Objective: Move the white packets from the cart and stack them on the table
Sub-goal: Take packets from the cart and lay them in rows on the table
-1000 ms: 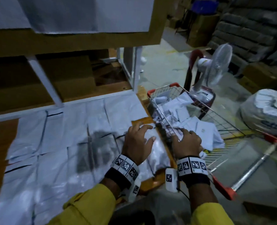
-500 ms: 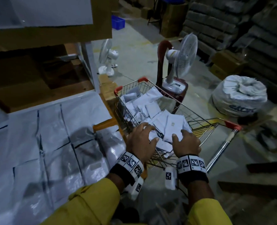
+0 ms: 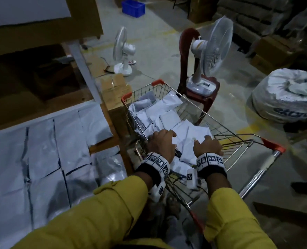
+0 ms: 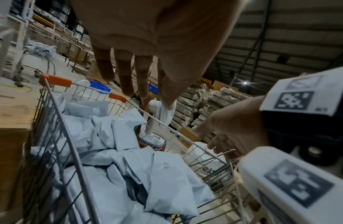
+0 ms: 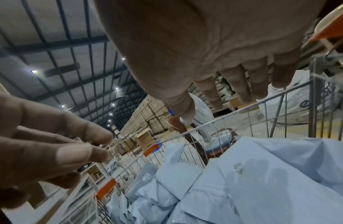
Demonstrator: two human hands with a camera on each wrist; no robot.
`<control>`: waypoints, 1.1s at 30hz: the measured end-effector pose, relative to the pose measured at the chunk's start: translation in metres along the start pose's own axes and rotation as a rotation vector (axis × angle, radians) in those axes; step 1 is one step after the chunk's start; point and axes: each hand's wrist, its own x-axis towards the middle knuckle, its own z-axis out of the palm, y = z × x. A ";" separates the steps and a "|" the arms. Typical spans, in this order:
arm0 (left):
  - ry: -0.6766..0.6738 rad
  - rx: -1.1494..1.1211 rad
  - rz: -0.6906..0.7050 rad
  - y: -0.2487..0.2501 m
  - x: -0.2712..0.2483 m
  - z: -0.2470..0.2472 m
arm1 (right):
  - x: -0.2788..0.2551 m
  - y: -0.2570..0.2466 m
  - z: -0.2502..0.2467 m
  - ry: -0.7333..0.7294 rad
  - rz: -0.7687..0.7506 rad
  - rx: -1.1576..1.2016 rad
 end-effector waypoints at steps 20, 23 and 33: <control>-0.461 0.390 -0.145 0.008 0.079 0.135 | 0.111 0.028 0.099 -0.446 -0.096 -0.160; -0.482 0.400 -0.068 0.009 0.090 0.146 | 0.116 0.034 0.092 -0.360 -0.111 -0.090; -0.491 0.485 -0.038 0.026 0.130 0.186 | 0.141 0.049 0.038 -0.294 -0.007 -0.071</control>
